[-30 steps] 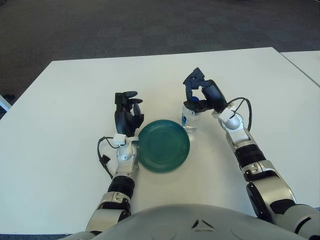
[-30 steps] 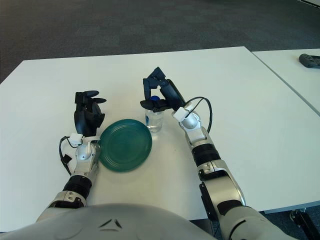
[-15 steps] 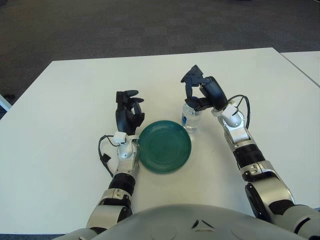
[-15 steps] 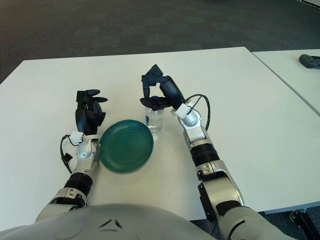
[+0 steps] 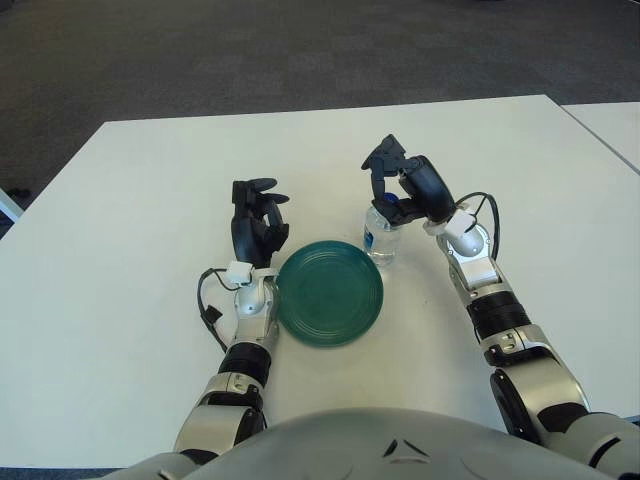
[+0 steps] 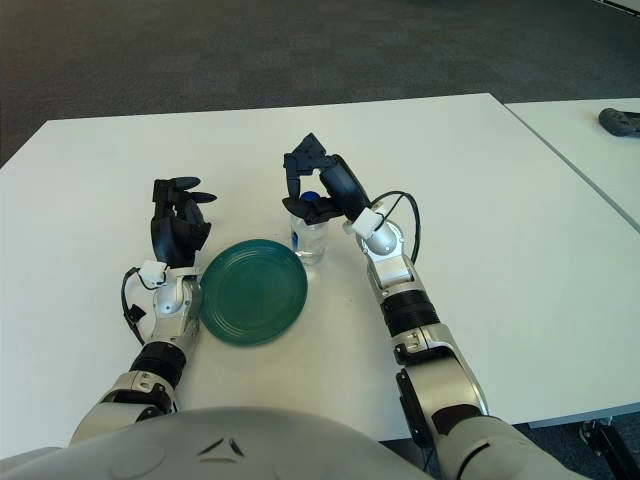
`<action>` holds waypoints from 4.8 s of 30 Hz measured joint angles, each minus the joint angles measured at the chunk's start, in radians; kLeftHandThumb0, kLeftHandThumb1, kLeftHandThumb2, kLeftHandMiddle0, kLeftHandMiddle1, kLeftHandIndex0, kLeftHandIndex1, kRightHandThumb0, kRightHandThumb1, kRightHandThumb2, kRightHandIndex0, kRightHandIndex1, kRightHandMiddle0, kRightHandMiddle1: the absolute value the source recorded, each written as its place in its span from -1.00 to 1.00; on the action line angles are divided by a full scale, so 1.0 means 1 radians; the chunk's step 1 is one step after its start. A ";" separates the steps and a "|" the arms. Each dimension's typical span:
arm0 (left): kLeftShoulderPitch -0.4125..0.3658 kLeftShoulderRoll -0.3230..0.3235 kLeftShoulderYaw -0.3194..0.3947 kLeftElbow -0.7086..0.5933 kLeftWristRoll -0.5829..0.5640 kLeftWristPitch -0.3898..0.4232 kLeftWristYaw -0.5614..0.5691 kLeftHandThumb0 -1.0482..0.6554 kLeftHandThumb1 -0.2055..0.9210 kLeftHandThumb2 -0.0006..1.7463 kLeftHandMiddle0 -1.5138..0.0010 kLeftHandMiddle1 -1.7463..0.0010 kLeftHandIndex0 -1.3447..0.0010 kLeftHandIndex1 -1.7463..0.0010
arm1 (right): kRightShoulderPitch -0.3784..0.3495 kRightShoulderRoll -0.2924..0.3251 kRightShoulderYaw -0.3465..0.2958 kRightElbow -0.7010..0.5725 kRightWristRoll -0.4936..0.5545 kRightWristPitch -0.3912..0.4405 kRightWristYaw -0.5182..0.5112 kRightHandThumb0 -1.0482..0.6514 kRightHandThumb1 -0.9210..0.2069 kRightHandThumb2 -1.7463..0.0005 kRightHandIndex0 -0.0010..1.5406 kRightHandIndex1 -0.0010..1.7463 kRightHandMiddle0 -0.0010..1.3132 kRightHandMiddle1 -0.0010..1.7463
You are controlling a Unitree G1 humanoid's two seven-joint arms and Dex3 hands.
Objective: Put the bottle into the plate.
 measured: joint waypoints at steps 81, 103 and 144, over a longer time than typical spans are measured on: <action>0.072 0.001 -0.048 -0.107 0.046 -0.007 0.017 -0.89 1.00 -0.20 0.74 -0.79 0.66 -0.69 | 0.004 -0.139 -0.056 0.465 -0.022 -0.262 0.216 -1.00 -1.00 0.37 -0.57 -0.98 -1.00 -0.05; 0.092 0.002 -0.066 -0.137 0.046 0.024 0.030 -0.92 1.00 -0.21 0.75 -0.89 0.69 -0.74 | 0.038 -0.144 -0.053 0.464 -0.029 -0.267 0.216 -1.00 -1.00 0.52 -0.64 -1.00 -1.00 -0.23; 0.124 0.002 -0.109 -0.187 0.087 0.058 0.112 -0.91 1.00 -0.22 0.68 -0.79 0.64 -0.70 | 0.081 -0.128 -0.005 0.468 0.006 -0.340 0.173 -1.00 -1.00 0.43 -0.42 -0.93 -1.00 -0.07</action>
